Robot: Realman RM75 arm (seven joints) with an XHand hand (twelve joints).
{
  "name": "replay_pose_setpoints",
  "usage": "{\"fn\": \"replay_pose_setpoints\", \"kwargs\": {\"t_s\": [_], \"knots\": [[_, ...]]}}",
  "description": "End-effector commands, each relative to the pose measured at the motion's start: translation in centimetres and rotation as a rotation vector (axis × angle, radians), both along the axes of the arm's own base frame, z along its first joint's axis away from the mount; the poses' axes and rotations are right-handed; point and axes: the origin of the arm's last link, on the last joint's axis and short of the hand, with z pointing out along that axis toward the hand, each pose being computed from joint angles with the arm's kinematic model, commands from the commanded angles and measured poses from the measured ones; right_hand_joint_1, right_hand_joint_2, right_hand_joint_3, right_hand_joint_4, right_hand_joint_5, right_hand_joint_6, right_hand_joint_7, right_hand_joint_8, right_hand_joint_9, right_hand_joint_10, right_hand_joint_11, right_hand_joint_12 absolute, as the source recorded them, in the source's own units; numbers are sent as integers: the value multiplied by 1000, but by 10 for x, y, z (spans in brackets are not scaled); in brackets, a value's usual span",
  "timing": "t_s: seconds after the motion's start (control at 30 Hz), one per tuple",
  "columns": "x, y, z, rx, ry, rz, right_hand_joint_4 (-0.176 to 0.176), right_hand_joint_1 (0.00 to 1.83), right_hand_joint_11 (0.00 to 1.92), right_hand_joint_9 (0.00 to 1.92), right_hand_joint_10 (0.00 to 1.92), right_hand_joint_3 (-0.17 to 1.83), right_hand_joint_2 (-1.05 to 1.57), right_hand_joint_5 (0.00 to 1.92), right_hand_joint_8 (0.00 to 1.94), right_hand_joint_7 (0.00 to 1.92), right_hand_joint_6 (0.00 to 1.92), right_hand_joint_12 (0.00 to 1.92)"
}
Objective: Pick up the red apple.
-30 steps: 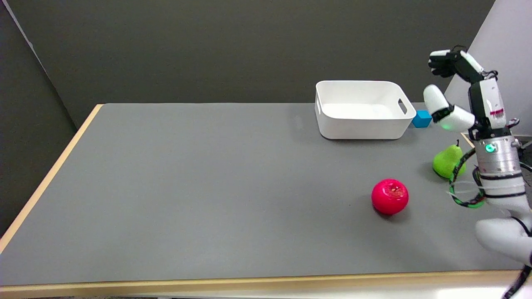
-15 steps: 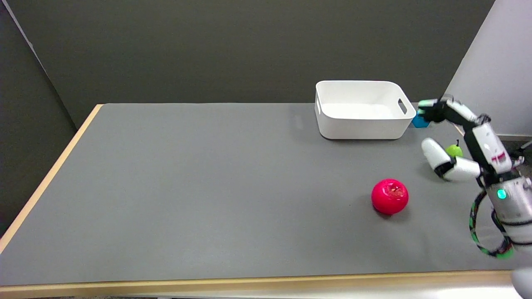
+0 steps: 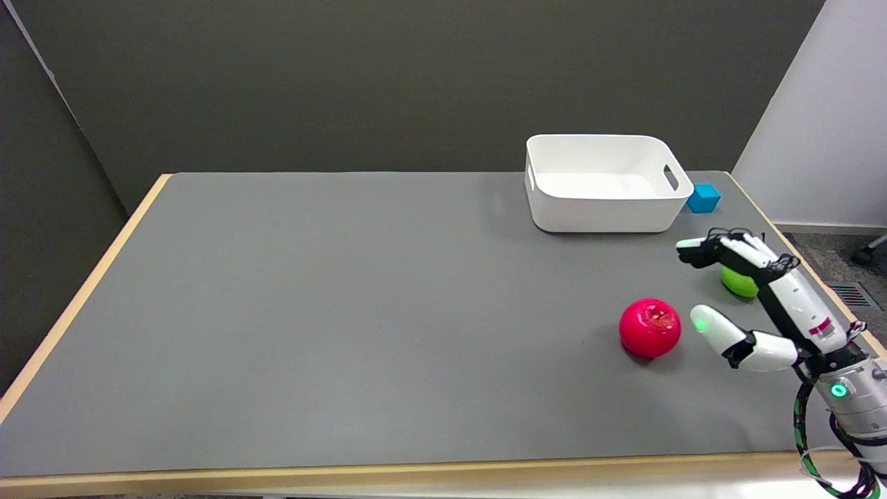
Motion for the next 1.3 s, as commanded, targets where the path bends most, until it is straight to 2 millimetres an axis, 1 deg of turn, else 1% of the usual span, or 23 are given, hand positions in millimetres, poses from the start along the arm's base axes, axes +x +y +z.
{"fn": "replay_pose_setpoints", "kwargs": {"t_s": [0.03, 0.27, 0.33, 0.4, 0.47, 0.6, 0.87, 1.0, 1.3], "knots": [[-21, -14, -10, 30, 51, -89, 47, 308, 182, 429, 1093, 811, 691, 371, 622, 539, 697, 1374], [-34, -32, -5, -2, 70, -149, 48, 307, 175, 406, 1058, 813, 689, 371, 607, 530, 696, 1365], [-38, -34, -4, -11, 72, -165, 48, 303, 145, 348, 977, 815, 685, 362, 552, 497, 675, 1333], [-41, -36, -2, -21, 75, -174, 47, 302, 137, 326, 946, 813, 682, 358, 531, 483, 665, 1323], [-45, -38, 0, -34, 84, -188, 48, 245, 133, 306, 849, 925, 632, 348, 530, 439, 657, 1265], [-50, -36, 4, -57, 86, -206, 45, 240, 122, 276, 808, 936, 622, 340, 512, 416, 647, 1240], [-58, -34, 8, -89, 84, -238, 43, 239, 118, 271, 804, 936, 621, 333, 510, 413, 635, 1235], [-66, -34, 13, -110, 88, -266, 43, 238, 116, 270, 803, 936, 621, 329, 509, 411, 629, 1232], [-70, -33, 10, -111, 78, -272, 43, 233, 108, 261, 792, 938, 620, 322, 502, 404, 616, 1217]]}}
